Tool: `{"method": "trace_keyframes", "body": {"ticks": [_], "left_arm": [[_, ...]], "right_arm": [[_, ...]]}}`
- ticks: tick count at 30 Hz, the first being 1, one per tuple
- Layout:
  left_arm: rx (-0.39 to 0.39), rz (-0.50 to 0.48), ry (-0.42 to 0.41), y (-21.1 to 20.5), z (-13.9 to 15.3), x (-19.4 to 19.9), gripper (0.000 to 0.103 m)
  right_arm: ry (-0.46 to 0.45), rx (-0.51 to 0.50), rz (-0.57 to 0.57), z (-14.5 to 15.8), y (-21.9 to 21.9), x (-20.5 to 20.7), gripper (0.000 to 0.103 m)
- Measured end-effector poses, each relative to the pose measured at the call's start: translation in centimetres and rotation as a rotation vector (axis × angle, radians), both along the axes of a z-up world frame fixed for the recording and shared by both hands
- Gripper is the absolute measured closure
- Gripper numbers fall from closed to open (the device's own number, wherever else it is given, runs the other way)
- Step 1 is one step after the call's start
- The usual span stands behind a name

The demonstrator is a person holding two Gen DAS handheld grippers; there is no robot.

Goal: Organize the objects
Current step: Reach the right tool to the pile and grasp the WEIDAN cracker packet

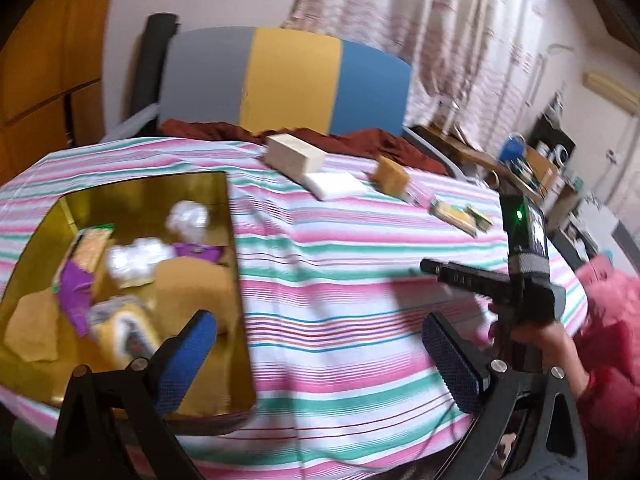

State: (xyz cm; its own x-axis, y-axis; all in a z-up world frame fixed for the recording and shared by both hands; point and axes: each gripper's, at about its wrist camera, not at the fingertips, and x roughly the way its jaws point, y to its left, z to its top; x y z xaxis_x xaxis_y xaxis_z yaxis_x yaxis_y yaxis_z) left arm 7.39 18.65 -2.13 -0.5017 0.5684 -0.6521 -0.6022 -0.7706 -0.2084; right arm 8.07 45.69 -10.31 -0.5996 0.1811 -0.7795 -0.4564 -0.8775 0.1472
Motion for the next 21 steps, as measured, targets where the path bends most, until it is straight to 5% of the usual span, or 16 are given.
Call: {"method": "trace_keyframes", "body": {"ticks": [9, 13, 19, 21], "left_arm": [[-0.077, -0.094, -0.057, 4.5, -1.6, 0.4, 0.000], [-0.109, -0.101, -0.056, 5.2, -2.1, 0.5, 0.000], [-0.129, -0.075, -0.073, 5.4, -2.3, -0.3, 0.000], [-0.128, -0.070, -0.076, 5.4, -2.2, -0.7, 0.000]], "right_arm": [[-0.023, 0.050, -0.096, 1.4, 11.4, -2.0, 0.051], [-0.051, 0.132, -0.041, 2.7, 15.4, -5.7, 0.050], [-0.171, 0.037, 0.020, 0.9, 20.0, -9.5, 0.049], [-0.150, -0.059, 0.031, 0.5, 21.0, -9.1, 0.046]]}}
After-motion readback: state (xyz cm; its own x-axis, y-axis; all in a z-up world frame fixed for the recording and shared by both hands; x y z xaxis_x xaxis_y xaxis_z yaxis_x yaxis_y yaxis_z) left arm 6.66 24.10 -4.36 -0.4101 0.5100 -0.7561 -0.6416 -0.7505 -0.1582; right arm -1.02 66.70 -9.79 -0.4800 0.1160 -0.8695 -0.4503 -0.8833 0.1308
